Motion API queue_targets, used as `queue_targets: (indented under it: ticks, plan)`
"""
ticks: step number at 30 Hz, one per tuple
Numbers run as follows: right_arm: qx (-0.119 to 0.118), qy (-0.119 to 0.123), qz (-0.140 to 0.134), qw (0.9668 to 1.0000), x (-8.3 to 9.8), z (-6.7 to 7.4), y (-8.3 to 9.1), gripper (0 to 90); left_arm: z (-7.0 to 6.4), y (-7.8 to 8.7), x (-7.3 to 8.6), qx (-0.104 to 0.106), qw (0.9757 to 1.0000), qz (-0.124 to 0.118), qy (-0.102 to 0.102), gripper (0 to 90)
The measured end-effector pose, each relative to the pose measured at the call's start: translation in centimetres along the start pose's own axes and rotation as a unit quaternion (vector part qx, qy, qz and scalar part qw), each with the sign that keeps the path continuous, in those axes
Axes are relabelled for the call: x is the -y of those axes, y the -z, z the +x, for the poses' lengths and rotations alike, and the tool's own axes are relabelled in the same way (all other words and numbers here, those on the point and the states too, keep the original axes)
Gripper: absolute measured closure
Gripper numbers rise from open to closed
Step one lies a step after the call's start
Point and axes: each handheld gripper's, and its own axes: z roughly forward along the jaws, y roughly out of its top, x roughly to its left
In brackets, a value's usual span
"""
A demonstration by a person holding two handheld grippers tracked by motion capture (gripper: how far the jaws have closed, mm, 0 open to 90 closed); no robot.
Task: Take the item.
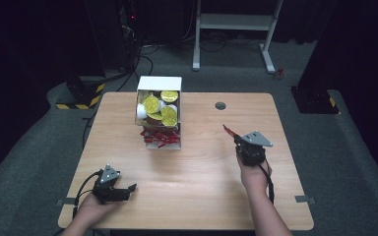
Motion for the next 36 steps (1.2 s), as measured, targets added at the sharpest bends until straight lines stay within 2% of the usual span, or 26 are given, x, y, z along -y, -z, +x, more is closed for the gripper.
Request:
queue_targets:
  ticks: [6,11,16,30,31,36]
  plan:
    - [0.018,-0.017,0.008,0.9997,0.1,-1.4,-0.4,88.7,0.0,0.0,0.0,0.0,1.0,0.0,0.0,15.1]
    - [0.031,-0.022,0.01,0.9992,0.3,-2.4,-0.7,88.7,0.0,0.0,0.0,0.0,1.0,-0.001,0.0,15.1]
    - [0.038,-0.03,0.016,0.9987,0.5,-2.9,-1.2,88.7,0.0,0.0,0.0,0.0,1.0,0.0,0.0,15.1]
    - [0.029,-0.03,0.025,0.9988,0.9,-2.1,-2.7,88.5,0.0,0.0,0.0,0.0,1.0,-0.001,0.0,15.1]
    - [0.029,-0.035,0.033,0.9984,1.1,-1.9,-3.1,88.4,0.0,0.0,0.0,0.0,1.0,-0.001,0.0,15.0]
    - [0.023,-0.037,0.04,0.9983,1.4,-1.3,-3.9,88.1,0.0,0.0,0.0,0.0,1.0,0.0,0.0,15.1]
